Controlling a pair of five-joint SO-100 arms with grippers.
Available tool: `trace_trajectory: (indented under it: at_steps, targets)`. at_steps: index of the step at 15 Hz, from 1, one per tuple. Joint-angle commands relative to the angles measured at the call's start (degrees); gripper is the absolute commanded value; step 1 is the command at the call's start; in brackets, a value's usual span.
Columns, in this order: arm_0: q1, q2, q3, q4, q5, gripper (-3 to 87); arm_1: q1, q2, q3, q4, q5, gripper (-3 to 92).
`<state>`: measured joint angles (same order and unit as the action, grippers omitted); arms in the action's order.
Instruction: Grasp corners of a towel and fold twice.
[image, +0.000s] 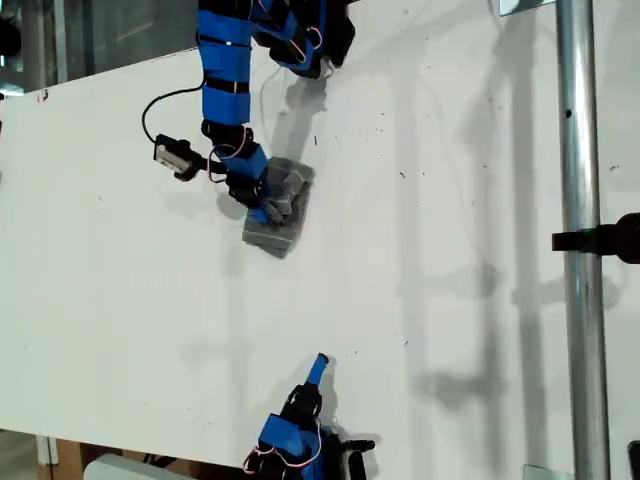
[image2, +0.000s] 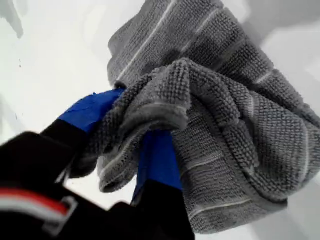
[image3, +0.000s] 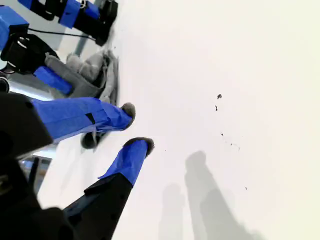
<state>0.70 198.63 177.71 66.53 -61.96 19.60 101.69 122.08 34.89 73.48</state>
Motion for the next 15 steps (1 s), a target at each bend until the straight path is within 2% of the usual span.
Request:
trace_trajectory:
  at_steps: [1, 3, 6, 7, 9, 12, 15]
  targets:
    - [-0.8, 0.4, 0.3, -0.5, -0.5, 9.5, 1.8, 6.2, -4.7, -4.5, -4.0, 17.0]
    - [-1.0, 0.4, 0.3, -0.4, -0.8, 10.0, 5.2, 13.3, -5.4, -6.5, -6.6, 14.3]
    - [-1.1, 0.4, 0.4, -0.3, -2.8, 9.8, 8.1, 25.0, -1.6, 4.8, -7.6, 12.1]
    - [-1.1, 0.4, 0.6, -0.1, -4.4, 9.8, 7.2, 32.5, 4.7, 8.9, -7.8, 3.0]
    - [-1.1, 0.4, 0.8, 0.4, -8.6, 9.5, 5.2, 55.5, 22.7, 15.8, -2.5, -0.3]
    - [-0.3, 0.4, 1.1, 6.9, -20.5, 10.9, 2.5, 86.9, 33.6, 38.1, 3.4, -0.3]
    - [0.1, 0.4, 1.1, 7.2, -19.8, 8.6, 1.7, 86.6, 37.6, 42.9, 8.8, -0.3]
